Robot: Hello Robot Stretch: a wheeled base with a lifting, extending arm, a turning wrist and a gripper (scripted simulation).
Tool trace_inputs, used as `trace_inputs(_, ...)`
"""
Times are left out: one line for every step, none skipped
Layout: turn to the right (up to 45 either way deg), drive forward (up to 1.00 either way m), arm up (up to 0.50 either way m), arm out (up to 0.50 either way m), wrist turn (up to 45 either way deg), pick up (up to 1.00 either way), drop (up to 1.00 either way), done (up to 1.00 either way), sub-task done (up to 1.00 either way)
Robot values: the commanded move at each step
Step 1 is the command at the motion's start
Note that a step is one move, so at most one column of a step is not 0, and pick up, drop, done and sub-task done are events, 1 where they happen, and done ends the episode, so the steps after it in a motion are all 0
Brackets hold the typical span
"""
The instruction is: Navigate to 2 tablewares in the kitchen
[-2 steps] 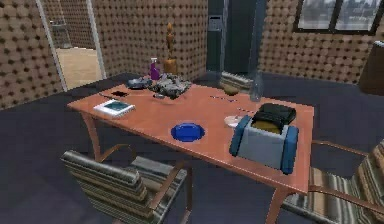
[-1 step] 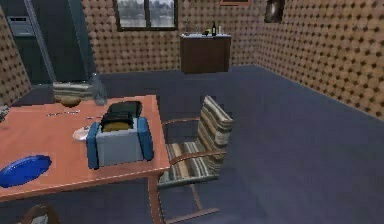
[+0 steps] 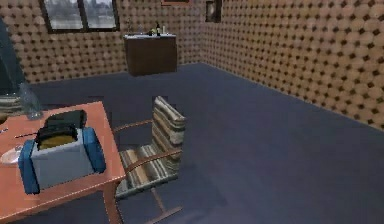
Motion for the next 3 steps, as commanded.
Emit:
trace_inputs(0.0,0.35,0.0,0.0,0.0,0.0,0.0,0.0,0.0)
trace_inputs(-45.0,0.0,0.0,0.0,0.0,0.0,0.0,0.0,0.0)
trace_inputs(0.0,0.0,0.0,0.0,0.0,0.0,0.0,1.0,0.0)
